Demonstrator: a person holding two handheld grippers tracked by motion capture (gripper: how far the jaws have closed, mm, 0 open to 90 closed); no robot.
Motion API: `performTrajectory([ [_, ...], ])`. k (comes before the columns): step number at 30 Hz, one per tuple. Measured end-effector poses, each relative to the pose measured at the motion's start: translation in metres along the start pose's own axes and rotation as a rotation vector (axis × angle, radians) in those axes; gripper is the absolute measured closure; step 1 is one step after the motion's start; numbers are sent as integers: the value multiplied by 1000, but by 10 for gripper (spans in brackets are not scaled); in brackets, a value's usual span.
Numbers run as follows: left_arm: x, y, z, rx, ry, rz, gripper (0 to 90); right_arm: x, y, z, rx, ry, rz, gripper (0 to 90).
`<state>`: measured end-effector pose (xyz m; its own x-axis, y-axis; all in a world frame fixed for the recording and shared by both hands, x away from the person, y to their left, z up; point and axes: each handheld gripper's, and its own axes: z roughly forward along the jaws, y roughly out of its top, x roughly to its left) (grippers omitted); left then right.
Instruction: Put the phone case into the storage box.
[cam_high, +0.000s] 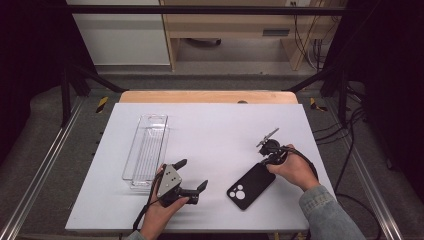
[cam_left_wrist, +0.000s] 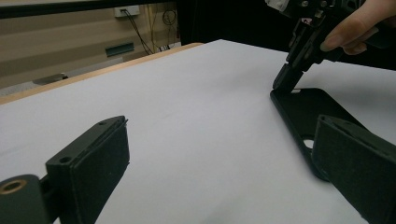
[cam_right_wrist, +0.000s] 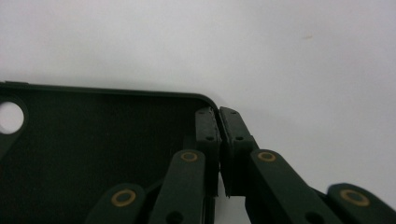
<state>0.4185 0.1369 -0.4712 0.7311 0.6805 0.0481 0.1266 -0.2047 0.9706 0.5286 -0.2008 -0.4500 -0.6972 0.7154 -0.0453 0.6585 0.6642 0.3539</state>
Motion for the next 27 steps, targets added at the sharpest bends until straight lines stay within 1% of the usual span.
performTrajectory([
  [7, 0, -1, 1, 3, -6, -6, 35, -2, -2, 1, -7, 21, 16, 874],
  [9, 0, -1, 1, 3, -7, -10, 35, -5, -2, 0, -7, 36, 32, 882],
  [12, -1, -1, 1, 3, -8, -12, 36, -5, -3, 0, -13, 36, 35, 885],
  [13, -1, -1, 1, 3, -10, -13, 36, -5, -4, 0, -19, 37, 58, 887],
  [14, -2, -1, 0, 2, -10, -13, 36, -5, -4, 0, -24, 37, 60, 888],
  [16, -2, 0, 0, 1, -12, -14, 36, -5, -5, -1, -36, 39, 75, 893],
  [17, -2, 0, 0, 0, -12, -15, 36, -6, -6, -2, -50, 39, 80, 893],
  [18, -2, 0, 0, 0, -12, -15, 36, -6, -6, -2, -50, 39, 80, 893],
  [19, -2, 0, 0, 1, -10, -19, 37, -7, -5, -5, -67, 38, 89, 893],
  [22, -1, 2, 0, 2, -6, -27, 38, -8, -4, -8, -90, 29, 103, 894],
  [24, 1, 3, -2, -5, 2, -44, 39, -9, -4, -12, -116, 25, 113, 894],
  [27, 2, 6, -4, -1, 10, -47, 44, -10, -3, -19, -159, 20, 125, 894],
])
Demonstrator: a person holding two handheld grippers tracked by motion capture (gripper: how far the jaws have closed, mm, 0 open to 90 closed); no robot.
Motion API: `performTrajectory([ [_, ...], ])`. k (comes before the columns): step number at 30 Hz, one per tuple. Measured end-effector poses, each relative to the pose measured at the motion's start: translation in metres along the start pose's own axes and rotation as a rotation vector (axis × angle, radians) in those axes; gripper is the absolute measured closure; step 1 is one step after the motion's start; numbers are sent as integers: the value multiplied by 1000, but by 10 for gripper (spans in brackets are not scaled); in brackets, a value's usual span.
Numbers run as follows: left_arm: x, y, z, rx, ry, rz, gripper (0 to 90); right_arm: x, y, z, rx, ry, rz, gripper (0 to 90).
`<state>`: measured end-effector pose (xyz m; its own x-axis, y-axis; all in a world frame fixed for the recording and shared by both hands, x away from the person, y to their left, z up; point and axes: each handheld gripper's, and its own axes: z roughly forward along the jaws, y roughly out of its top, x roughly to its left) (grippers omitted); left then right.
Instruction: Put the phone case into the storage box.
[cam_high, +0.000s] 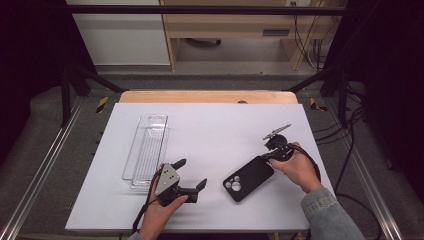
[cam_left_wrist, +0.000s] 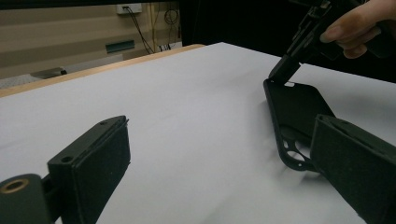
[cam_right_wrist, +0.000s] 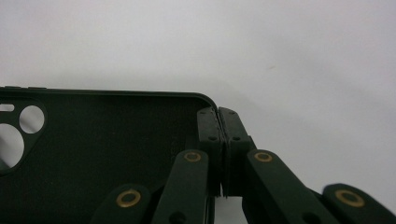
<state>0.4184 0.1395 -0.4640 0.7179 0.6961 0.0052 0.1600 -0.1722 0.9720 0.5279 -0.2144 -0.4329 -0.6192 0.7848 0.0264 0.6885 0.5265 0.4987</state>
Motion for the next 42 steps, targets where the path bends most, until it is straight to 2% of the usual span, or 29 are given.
performTrajectory([
  [3, -1, 5, -1, 2, 8, 1, 46, 0, 3, -8, -51, -19, 23, 894],
  [6, -2, 10, -2, -2, 12, 2, 46, 1, 8, -15, -93, -28, 26, 894],
  [15, -6, 35, 6, -14, 22, 5, 50, 7, 26, -28, -186, -55, 26, 894],
  [18, -5, 40, 8, -15, 29, -1, 50, 7, 30, -32, -221, -69, 39, 894],
  [27, -3, 45, 13, -6, 61, -48, 51, 7, 35, -40, -289, -108, 75, 893],
  [42, -3, 53, 13, -16, 102, -73, 57, 10, 39, -48, -383, -140, 131, 894],
])
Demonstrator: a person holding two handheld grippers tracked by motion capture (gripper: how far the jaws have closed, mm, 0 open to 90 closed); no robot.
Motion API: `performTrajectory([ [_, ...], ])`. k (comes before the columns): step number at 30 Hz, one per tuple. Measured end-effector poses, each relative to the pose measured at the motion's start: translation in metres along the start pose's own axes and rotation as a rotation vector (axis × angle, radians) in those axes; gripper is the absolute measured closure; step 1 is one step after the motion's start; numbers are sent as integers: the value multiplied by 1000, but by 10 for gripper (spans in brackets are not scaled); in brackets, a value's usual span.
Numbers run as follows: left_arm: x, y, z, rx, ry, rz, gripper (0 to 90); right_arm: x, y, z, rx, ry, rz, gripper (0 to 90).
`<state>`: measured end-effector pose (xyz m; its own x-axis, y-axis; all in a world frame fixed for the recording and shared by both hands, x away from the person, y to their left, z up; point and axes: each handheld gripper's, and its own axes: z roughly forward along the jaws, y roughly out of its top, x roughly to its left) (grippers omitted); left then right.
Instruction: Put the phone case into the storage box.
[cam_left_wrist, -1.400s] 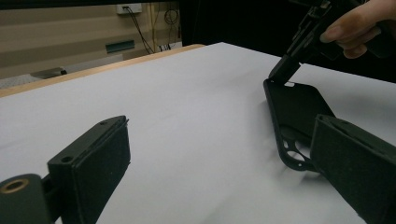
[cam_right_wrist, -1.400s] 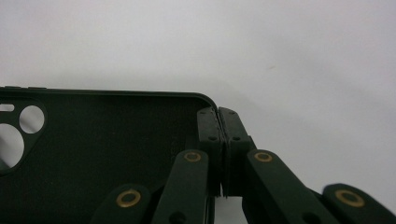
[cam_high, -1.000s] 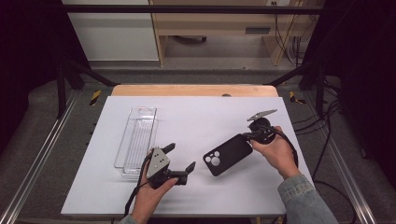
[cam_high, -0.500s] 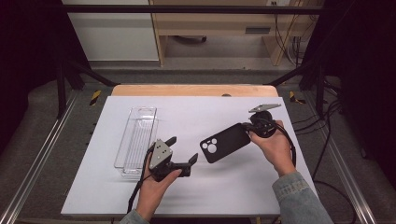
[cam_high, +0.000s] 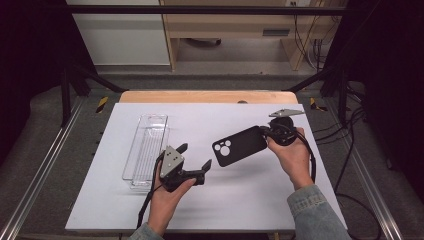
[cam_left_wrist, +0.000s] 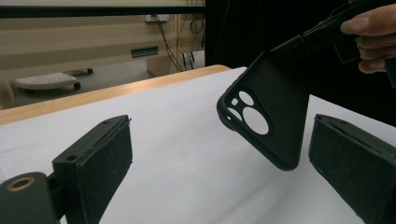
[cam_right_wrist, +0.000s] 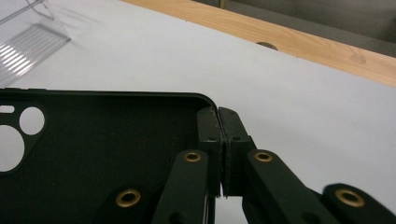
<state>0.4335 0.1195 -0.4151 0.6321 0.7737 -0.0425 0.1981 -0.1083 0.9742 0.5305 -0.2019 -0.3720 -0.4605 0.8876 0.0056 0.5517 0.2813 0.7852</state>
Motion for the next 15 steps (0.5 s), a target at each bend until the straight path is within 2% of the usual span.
performTrajectory([
  [12, -4, 1, 2, 3, 15, -9, 72, 6, -2, 2, -65, -21, 33, 894],
  [15, -7, 1, 5, 13, 32, -17, 95, 8, -2, 2, -78, -27, 38, 894],
])
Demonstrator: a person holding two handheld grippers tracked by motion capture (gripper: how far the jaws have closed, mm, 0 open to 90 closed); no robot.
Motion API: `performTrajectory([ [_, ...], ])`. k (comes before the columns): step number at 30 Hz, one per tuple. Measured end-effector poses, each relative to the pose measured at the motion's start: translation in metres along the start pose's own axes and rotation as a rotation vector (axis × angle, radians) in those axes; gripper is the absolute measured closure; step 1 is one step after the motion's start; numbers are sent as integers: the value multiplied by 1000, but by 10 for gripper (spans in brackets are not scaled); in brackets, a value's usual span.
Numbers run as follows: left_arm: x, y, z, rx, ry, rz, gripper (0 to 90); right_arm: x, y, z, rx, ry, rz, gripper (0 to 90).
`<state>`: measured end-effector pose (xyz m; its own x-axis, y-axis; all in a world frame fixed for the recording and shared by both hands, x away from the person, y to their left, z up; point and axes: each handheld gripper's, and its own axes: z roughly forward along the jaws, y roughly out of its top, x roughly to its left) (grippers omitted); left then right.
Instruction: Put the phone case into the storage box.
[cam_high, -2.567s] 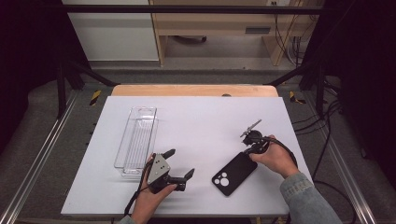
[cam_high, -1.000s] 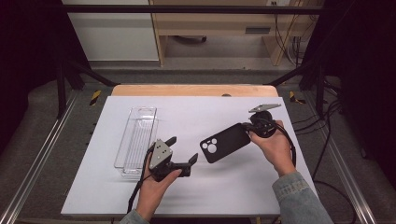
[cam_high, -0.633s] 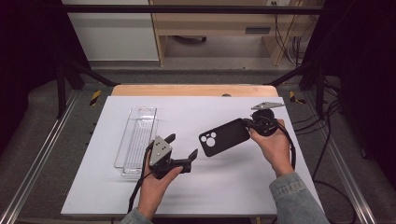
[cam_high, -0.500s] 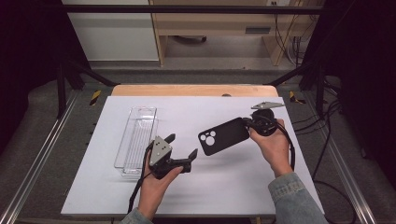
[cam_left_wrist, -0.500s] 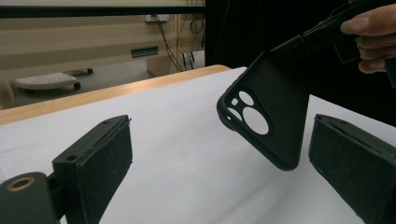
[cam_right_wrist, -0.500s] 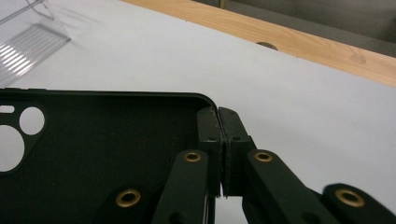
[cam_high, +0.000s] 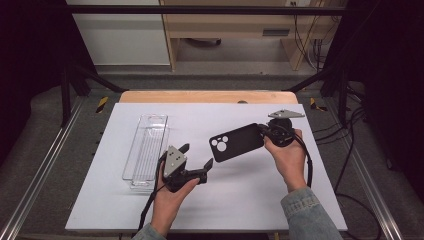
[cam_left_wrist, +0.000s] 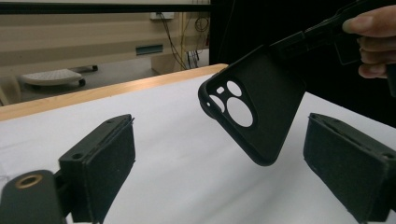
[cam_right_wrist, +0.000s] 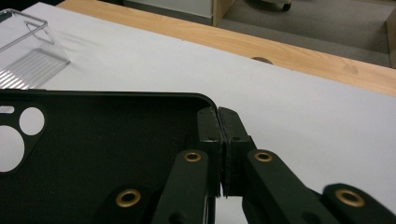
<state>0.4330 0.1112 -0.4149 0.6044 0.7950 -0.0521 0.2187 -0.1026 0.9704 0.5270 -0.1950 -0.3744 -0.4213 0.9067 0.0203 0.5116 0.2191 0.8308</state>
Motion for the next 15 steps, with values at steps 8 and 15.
performTrajectory([
  [8, -6, 0, 5, 16, 30, -51, 257, 5, 1, -2, -31, -23, -6, 893],
  [15, -12, 2, 12, 31, 57, -81, 383, 8, 0, -3, -50, -34, -7, 894],
])
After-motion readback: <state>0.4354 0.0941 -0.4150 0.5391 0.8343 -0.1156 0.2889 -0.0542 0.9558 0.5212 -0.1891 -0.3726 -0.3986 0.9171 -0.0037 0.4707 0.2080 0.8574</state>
